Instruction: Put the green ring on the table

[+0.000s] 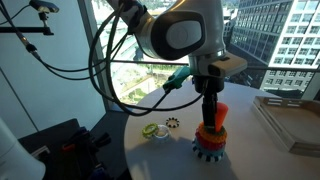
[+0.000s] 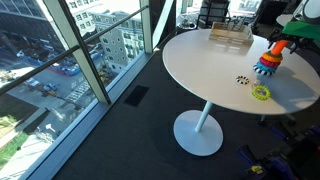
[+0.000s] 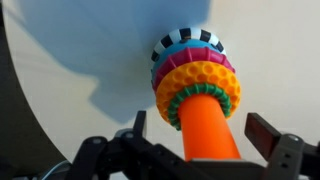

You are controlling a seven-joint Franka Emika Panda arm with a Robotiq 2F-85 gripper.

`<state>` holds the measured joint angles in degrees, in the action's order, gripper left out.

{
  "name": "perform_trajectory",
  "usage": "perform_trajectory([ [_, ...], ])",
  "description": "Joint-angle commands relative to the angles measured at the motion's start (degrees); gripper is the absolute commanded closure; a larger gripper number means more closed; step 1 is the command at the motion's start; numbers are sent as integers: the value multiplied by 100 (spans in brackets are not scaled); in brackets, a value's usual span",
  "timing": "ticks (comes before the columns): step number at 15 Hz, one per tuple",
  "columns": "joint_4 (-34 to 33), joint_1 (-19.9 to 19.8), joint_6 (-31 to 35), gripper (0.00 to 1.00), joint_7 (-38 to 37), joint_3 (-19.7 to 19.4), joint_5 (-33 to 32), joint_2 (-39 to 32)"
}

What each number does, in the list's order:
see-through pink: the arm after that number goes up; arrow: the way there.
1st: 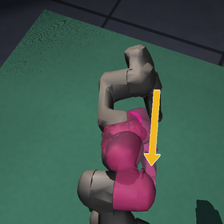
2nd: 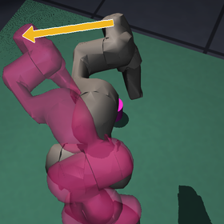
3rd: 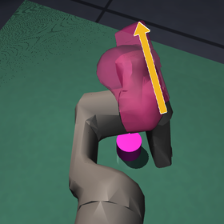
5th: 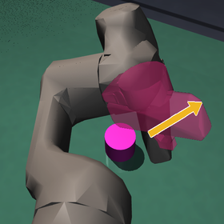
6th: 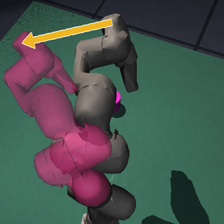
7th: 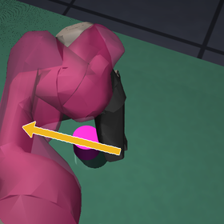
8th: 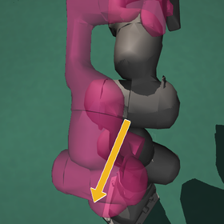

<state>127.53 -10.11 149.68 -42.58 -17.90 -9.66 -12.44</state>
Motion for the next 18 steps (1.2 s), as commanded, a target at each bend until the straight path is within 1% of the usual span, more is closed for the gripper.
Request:
perform_trajectory([
  [1,175,104,177,0,-57,-47,-17,150],
  [5,323,175,373,0,-61,-62,-57,263],
  [10,646,213,544,0,-95,-55,-118,614],
  [18,716,172,483,0,-132,13,-101,555],
])
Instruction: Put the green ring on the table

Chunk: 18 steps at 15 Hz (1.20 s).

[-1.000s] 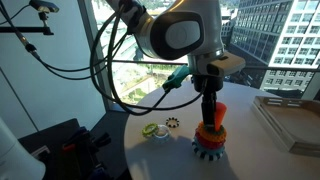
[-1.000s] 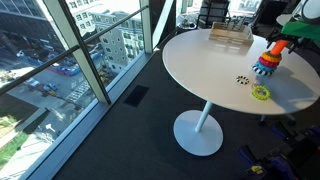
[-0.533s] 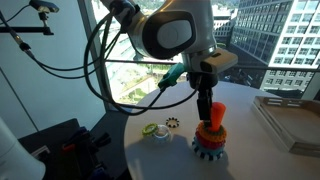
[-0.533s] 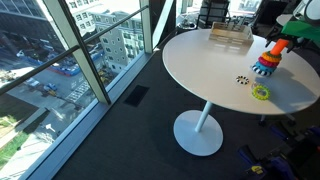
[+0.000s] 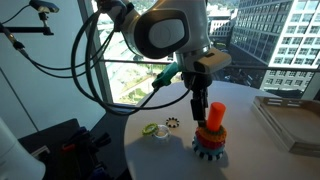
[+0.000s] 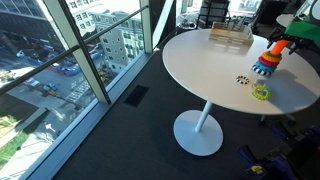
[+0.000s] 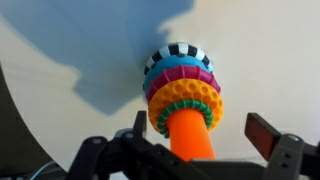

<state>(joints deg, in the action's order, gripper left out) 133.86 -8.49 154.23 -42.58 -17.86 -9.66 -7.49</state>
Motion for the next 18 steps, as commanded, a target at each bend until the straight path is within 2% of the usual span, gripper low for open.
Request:
perform_trajectory([
  [1,84,15,34,0,-141,10,-108,50],
  [18,-221,58,65,0,-442,-95,-163,-369],
])
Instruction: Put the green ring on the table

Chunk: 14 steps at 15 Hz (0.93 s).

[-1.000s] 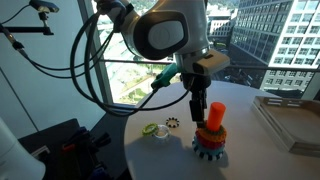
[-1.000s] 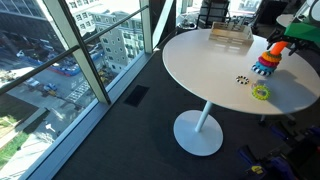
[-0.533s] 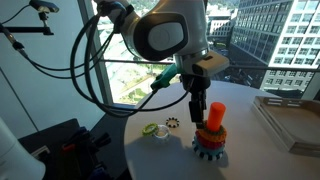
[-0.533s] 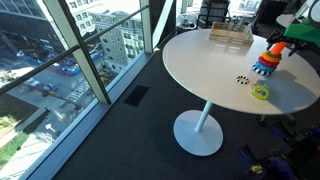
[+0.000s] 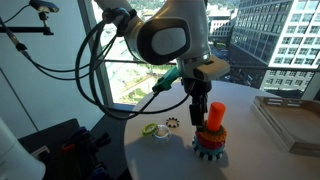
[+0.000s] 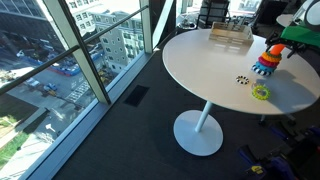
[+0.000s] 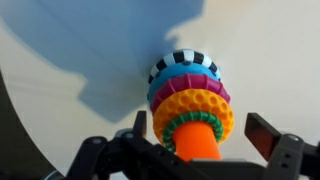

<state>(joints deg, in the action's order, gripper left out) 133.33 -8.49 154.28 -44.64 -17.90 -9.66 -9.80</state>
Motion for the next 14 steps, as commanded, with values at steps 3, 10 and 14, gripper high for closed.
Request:
perform_trajectory([
  [3,-247,74,71,0,-272,-121,-159,-216],
  [10,-425,123,79,0,-290,-136,-114,-419],
  [14,-489,157,104,0,-285,-154,-91,-526],
])
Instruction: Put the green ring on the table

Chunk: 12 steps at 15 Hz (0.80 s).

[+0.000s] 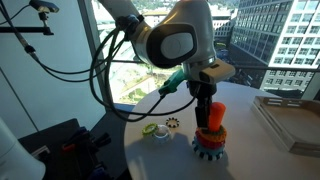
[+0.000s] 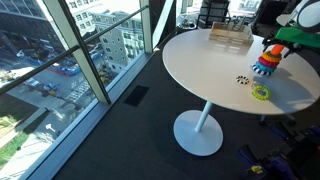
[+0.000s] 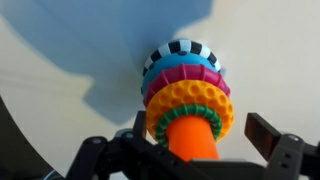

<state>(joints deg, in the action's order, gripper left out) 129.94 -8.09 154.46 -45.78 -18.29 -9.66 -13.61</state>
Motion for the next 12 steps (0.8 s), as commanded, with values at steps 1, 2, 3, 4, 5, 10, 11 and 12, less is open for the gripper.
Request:
perform_trajectory([
  [1,-161,123,94,0,-161,-114,-75,-164],
  [2,-170,129,102,0,-154,-116,-63,-180],
  [3,-178,138,123,0,-156,-120,-60,-199],
  [4,-190,151,139,0,-163,-131,-68,-219],
  [5,-202,162,152,16,-158,-138,-60,-239],
  [10,-237,200,169,58,-155,-184,-43,-266],
  [11,-232,208,174,58,-161,-200,-54,-250],
  [12,-205,206,159,58,-148,-205,-49,-197],
])
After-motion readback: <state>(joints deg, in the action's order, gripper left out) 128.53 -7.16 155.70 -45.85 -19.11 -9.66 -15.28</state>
